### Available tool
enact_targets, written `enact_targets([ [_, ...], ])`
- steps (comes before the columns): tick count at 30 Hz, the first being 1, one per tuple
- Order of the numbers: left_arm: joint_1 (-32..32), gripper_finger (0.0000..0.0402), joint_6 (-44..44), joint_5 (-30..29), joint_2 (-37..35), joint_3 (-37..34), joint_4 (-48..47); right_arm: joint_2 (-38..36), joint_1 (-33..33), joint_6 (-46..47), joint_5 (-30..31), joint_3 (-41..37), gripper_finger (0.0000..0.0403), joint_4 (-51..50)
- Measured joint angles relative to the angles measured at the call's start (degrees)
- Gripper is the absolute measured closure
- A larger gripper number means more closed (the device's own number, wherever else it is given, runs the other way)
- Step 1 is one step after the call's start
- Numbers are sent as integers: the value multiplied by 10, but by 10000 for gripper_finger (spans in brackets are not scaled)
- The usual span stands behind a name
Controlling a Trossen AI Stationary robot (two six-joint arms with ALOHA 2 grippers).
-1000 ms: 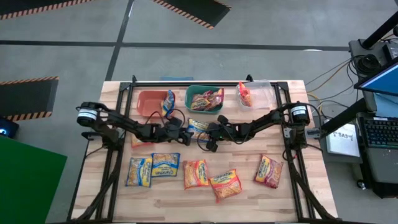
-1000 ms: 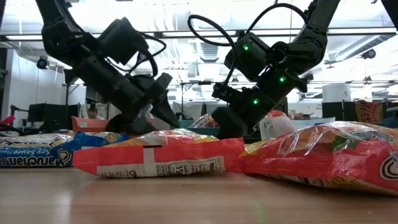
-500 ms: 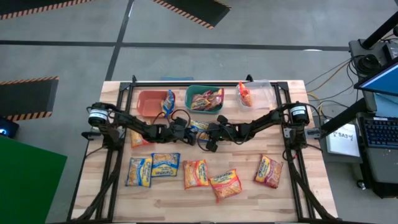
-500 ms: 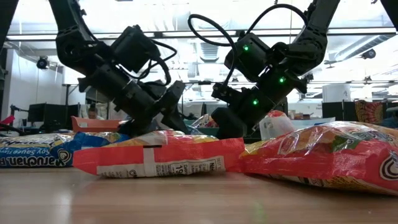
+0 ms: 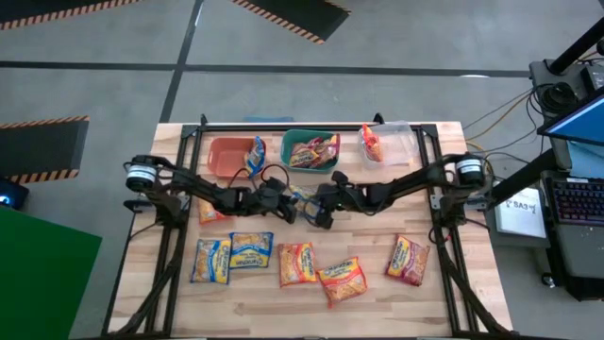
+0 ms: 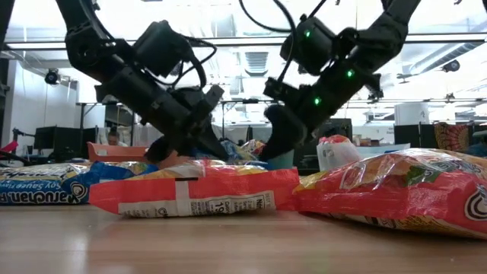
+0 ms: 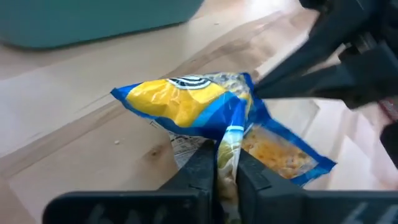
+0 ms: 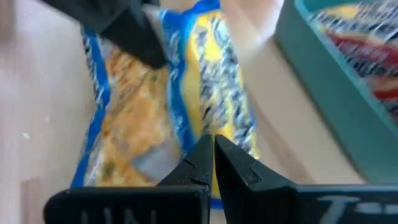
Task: Sort Maruchan noodles
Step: Put the blue noodle pack into the orange bin
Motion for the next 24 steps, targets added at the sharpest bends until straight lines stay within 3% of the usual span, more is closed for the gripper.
enact_targets([
  [6,0,395,40,5,-62,1,-46,-76,0,-23,4,0,394,-40],
  [14,-4,396,121,7,-198,5,-144,-186,0,-62,6,-2,394,-67],
  [20,-3,396,181,-14,-289,67,-335,-257,0,-85,6,-3,394,-82],
  [24,-1,396,200,-88,-315,152,-552,-283,0,-88,6,-6,394,-95],
])
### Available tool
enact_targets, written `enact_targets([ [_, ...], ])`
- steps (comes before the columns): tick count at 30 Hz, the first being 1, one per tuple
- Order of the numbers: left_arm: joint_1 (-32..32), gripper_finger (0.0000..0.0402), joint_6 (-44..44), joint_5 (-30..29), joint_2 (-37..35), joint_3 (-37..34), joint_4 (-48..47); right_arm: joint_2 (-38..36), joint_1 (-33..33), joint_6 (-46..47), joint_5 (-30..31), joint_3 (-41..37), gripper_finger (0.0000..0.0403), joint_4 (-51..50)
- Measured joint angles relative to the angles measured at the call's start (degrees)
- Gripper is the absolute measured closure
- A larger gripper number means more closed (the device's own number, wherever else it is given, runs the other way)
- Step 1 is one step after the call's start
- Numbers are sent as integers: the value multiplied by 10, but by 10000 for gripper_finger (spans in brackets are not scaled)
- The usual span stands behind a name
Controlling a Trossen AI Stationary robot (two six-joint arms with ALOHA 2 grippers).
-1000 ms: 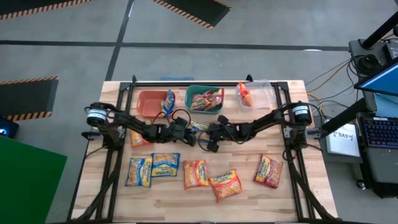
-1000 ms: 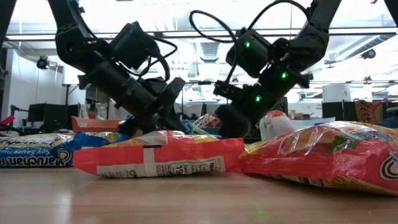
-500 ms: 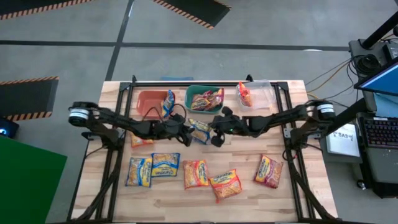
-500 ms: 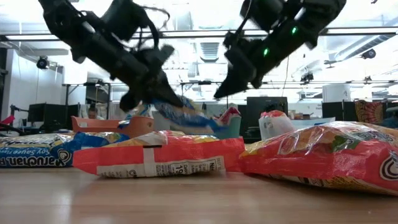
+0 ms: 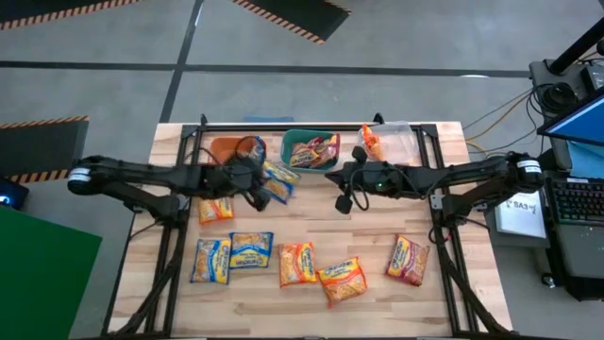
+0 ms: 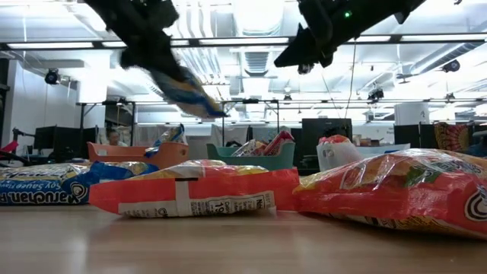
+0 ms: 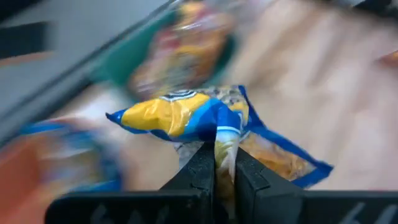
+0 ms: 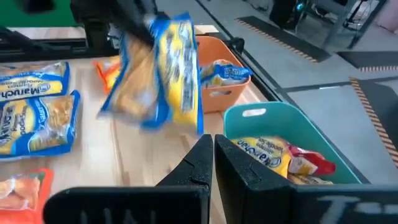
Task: Sort Maruchan noodles
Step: Put the blue noodle pack into the orange bin
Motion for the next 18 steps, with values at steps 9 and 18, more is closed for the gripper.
enact_targets([
  [9,50,397,-42,-160,12,144,-393,0,0,-1,0,-7,394,-13],
  [18,148,397,-13,-164,13,94,-421,1,0,-3,-1,-8,394,-16],
])
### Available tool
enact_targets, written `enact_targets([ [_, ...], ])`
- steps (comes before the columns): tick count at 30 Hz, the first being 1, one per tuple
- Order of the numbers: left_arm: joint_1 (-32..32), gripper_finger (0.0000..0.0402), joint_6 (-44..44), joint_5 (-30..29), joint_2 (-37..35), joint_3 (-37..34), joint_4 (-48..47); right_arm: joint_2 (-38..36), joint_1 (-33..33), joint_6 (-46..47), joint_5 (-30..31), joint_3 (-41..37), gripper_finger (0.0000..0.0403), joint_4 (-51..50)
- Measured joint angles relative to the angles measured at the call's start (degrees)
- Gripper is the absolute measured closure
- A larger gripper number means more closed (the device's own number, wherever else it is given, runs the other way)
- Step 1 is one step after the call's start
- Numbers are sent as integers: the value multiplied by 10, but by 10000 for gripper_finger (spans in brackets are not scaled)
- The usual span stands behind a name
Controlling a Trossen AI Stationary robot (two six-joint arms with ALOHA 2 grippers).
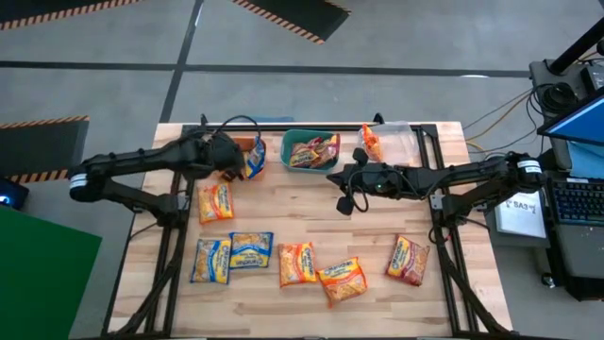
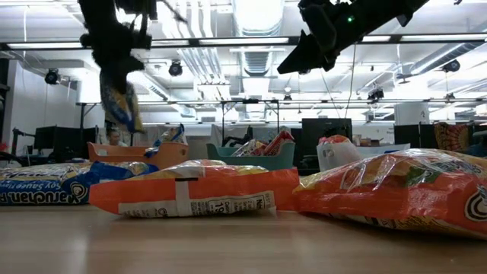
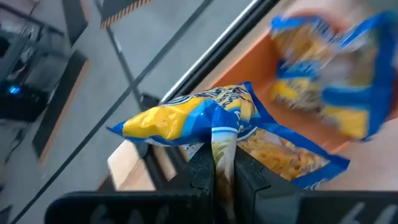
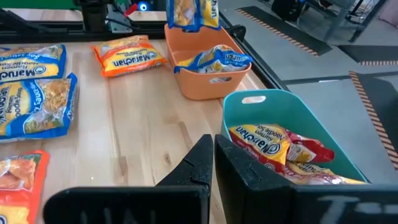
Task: Sort Maruchan noodles
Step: Put the blue noodle pack into the orange bin
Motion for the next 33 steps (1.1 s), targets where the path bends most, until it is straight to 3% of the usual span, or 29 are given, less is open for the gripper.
enact_targets([
  [11,23,396,1,5,1,-76,32,1,0,-4,-1,0,394,-1],
  [24,45,395,119,-32,2,-115,149,1,0,-4,0,0,394,0],
  [33,61,393,139,-31,20,-170,185,1,0,-6,0,0,394,0],
])
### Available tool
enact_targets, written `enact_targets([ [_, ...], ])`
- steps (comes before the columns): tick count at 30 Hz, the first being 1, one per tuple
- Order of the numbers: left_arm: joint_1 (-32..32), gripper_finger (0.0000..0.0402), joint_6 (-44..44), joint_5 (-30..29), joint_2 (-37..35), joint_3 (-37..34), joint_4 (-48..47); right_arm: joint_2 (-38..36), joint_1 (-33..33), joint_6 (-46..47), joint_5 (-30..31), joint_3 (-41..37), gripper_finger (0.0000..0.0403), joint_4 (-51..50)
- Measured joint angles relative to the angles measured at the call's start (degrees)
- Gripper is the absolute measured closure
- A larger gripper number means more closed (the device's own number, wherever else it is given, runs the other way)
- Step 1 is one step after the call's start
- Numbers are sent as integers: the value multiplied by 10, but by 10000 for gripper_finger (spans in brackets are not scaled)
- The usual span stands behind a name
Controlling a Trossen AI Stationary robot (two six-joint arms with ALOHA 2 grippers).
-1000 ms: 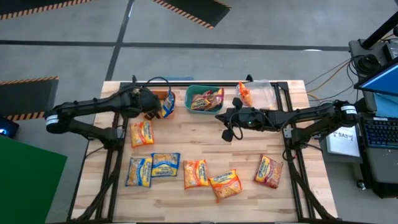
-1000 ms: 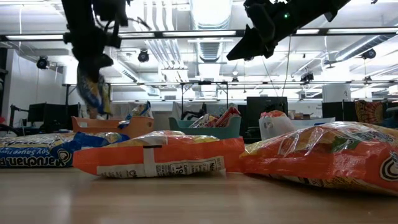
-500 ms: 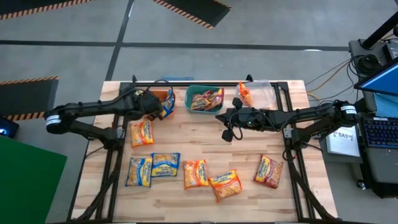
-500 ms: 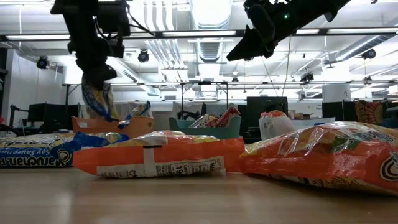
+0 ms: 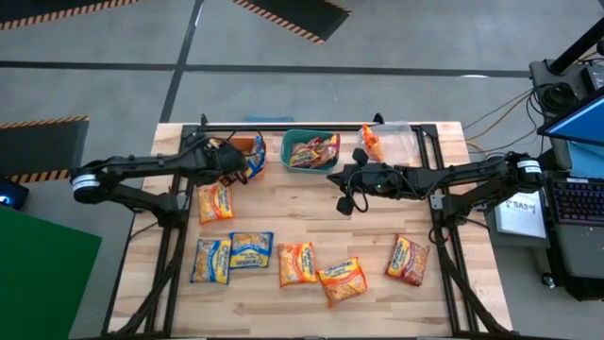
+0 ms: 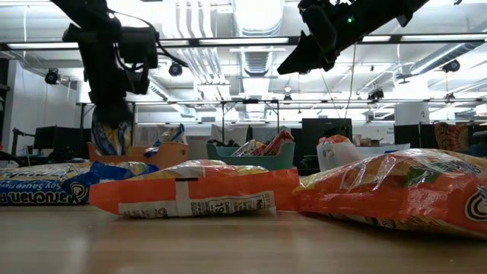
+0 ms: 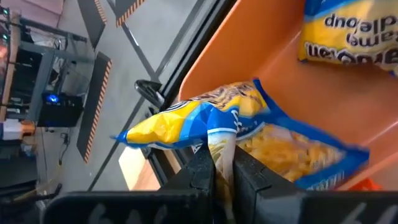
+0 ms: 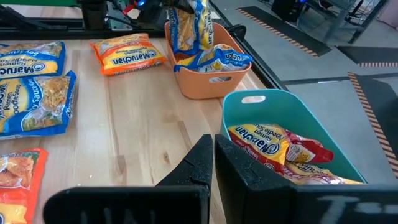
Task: Sort Maruchan noodles
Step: Put the blue noodle pack into the orange bin, then put the red noodle pack into the green bin
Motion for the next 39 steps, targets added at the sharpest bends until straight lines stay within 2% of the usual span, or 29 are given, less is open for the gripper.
enact_targets([
  [9,1,368,8,-1,40,10,11,0,0,-1,0,0,394,0],
  [18,5,319,-10,-15,82,10,10,0,0,-1,0,1,394,-1],
  [26,-5,280,-64,-20,74,56,-60,0,0,1,-1,1,394,-11],
  [32,-75,274,-121,37,35,86,-55,0,0,21,-12,1,394,-45],
  [39,-224,274,-138,52,3,86,24,0,3,101,-121,1,394,-138],
])
